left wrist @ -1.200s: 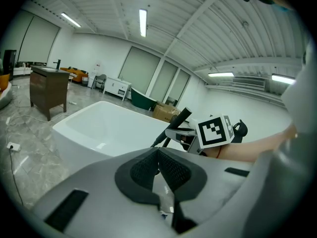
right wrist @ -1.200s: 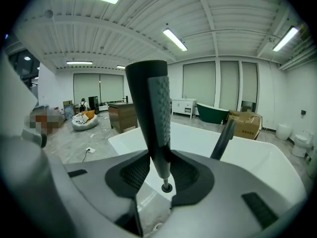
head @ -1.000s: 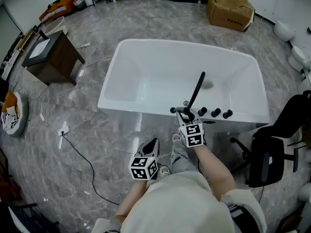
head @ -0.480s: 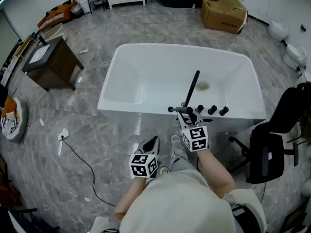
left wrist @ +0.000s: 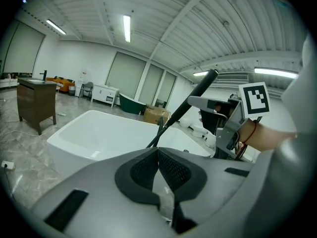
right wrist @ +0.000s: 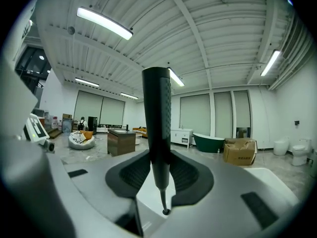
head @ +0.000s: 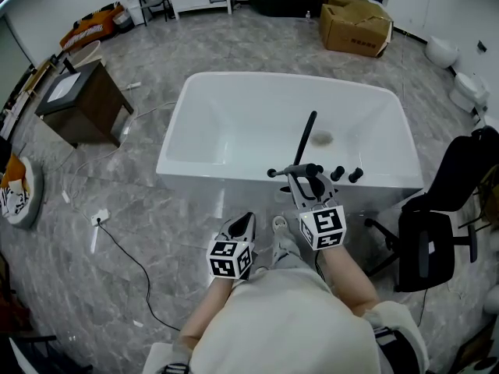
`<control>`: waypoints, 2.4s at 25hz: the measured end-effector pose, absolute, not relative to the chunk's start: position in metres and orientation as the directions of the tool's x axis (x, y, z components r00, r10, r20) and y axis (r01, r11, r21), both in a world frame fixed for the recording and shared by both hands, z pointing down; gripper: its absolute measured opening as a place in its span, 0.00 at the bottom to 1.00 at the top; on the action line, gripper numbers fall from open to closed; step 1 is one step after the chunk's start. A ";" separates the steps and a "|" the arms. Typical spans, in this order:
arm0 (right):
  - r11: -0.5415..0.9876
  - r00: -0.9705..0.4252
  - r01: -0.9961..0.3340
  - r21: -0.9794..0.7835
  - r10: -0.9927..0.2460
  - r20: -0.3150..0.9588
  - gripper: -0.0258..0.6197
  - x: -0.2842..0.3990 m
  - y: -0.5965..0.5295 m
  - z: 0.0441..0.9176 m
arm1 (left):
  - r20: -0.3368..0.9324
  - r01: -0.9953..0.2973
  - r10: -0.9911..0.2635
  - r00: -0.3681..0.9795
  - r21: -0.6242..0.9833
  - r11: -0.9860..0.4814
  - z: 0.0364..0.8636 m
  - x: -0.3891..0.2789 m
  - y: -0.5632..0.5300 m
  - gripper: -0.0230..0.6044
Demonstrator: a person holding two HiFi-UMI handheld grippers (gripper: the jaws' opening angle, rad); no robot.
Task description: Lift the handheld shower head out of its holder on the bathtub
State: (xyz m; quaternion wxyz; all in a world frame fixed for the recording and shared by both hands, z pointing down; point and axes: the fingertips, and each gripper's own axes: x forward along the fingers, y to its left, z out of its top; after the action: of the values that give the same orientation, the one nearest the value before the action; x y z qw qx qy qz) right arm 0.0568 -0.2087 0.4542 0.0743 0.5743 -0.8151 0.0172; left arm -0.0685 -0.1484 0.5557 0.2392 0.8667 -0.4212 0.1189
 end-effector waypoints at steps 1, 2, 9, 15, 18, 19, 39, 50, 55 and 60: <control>0.338 -0.329 -0.939 0.059 -0.936 0.126 0.24 0.058 -0.206 0.448 | 0.405 -0.787 -0.675 0.617 0.312 -0.532 0.555 -0.068 -0.148 0.07; 0.336 -0.328 -0.940 0.059 -0.938 0.112 0.24 0.059 -0.203 0.441 | 0.403 -0.787 -0.676 0.617 0.309 -0.534 0.555 -0.068 -0.147 0.07; 0.333 -0.331 -0.942 0.050 -0.943 0.035 0.24 0.057 -0.185 0.409 | 0.392 -0.790 -0.685 0.614 0.303 -0.534 0.550 -0.073 -0.145 0.07; 0.335 -0.336 -0.941 0.050 -0.941 -0.029 0.24 0.056 -0.171 0.382 | 0.390 -0.790 -0.687 0.613 0.298 -0.536 0.550 -0.076 -0.143 0.07; 0.330 -0.332 -0.943 0.042 -0.941 -0.065 0.24 0.059 -0.166 0.371 | 0.390 -0.789 -0.686 0.614 0.298 -0.537 0.551 -0.074 -0.143 0.07; 0.329 -0.332 -0.943 0.041 -0.941 -0.073 0.24 0.060 -0.165 0.368 | 0.390 -0.789 -0.685 0.615 0.297 -0.538 0.552 -0.075 -0.143 0.07; 0.337 -0.337 -0.941 0.015 -0.937 -0.087 0.24 0.057 -0.165 0.361 | 0.391 -0.792 -0.689 0.611 0.301 -0.531 0.552 -0.080 -0.142 0.07; 0.340 -0.338 -0.941 -0.006 -0.937 -0.087 0.24 0.059 -0.167 0.360 | 0.394 -0.793 -0.688 0.610 0.301 -0.530 0.552 -0.080 -0.143 0.07; 0.342 -0.341 -0.940 0.000 -0.936 -0.087 0.24 0.060 -0.166 0.360 | 0.397 -0.792 -0.686 0.610 0.300 -0.531 0.553 -0.078 -0.141 0.07; 0.338 -0.336 -0.941 -0.002 -0.938 -0.089 0.24 0.063 -0.165 0.359 | 0.398 -0.792 -0.685 0.610 0.301 -0.531 0.552 -0.076 -0.141 0.07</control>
State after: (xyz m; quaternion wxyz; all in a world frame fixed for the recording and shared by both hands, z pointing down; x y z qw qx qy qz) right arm 0.0627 -0.1654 0.3592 -0.0370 0.5749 -0.8170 -0.0247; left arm -0.0756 -0.1407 0.5523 0.2305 0.8672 -0.4257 0.1164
